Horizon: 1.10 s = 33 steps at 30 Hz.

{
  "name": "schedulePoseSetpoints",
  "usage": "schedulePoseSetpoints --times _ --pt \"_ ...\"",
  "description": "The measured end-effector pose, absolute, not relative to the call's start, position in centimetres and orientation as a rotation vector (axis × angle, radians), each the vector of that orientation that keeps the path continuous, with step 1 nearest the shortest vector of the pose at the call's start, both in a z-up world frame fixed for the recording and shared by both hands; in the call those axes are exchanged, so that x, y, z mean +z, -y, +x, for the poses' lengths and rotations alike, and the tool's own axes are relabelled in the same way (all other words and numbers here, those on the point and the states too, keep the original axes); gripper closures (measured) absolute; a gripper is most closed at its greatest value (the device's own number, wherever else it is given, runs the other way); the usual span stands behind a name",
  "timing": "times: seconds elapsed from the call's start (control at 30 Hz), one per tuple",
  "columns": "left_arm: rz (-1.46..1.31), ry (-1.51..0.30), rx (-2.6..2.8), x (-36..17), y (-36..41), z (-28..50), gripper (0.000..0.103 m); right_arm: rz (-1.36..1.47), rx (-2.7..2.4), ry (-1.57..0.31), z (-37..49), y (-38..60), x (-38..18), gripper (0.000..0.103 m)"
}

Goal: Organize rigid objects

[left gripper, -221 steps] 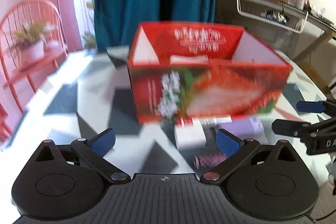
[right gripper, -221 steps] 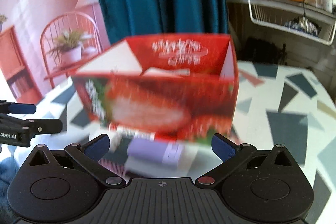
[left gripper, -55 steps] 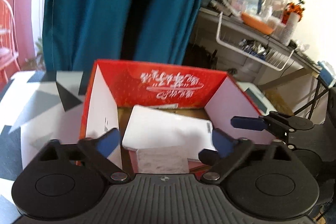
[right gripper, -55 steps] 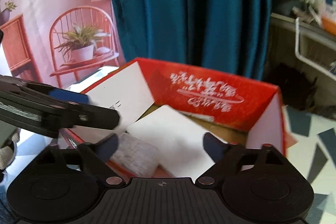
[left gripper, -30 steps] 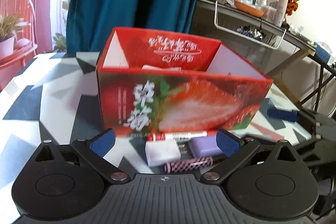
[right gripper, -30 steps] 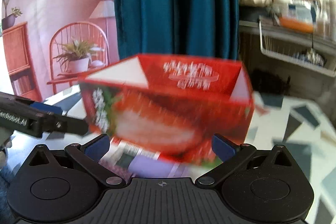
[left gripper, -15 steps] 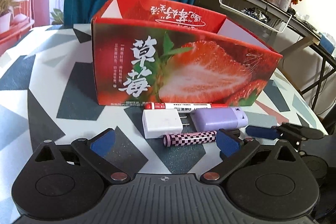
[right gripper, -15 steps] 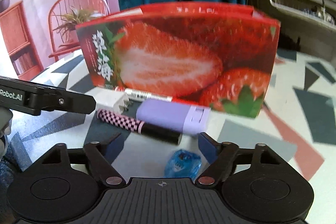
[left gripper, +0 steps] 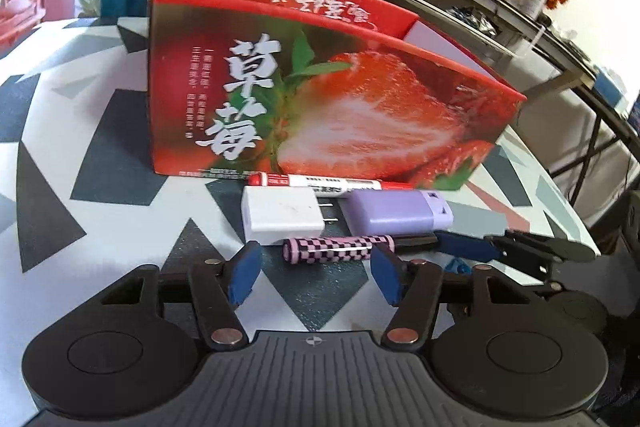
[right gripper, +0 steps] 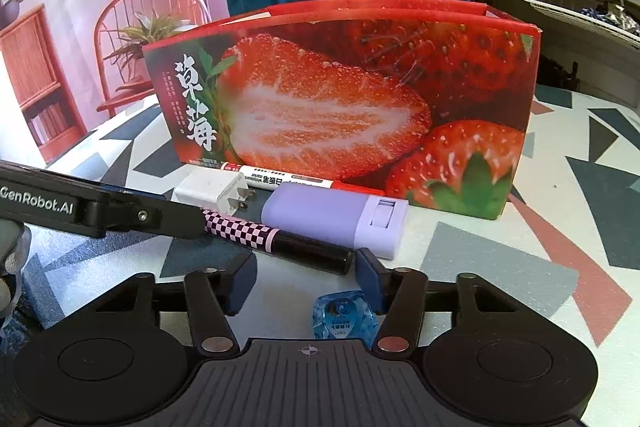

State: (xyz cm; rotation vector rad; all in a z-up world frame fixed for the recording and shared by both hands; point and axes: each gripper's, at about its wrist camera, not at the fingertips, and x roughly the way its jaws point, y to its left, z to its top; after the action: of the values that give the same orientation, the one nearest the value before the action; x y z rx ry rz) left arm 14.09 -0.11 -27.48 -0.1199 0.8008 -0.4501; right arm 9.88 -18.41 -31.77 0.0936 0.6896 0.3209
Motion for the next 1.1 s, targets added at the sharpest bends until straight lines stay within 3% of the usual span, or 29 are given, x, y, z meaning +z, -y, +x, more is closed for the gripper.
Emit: schedulePoseSetpoints --times 0.3,1.1 --pt "-0.148 -0.822 -0.479 -28.6 0.6 14.9 0.044 0.089 0.333 -0.688 10.1 18.2 -31.8 0.062" --pt "-0.116 -0.825 -0.496 -28.7 0.8 14.4 0.044 0.093 0.341 -0.673 9.3 18.3 -31.9 0.062"
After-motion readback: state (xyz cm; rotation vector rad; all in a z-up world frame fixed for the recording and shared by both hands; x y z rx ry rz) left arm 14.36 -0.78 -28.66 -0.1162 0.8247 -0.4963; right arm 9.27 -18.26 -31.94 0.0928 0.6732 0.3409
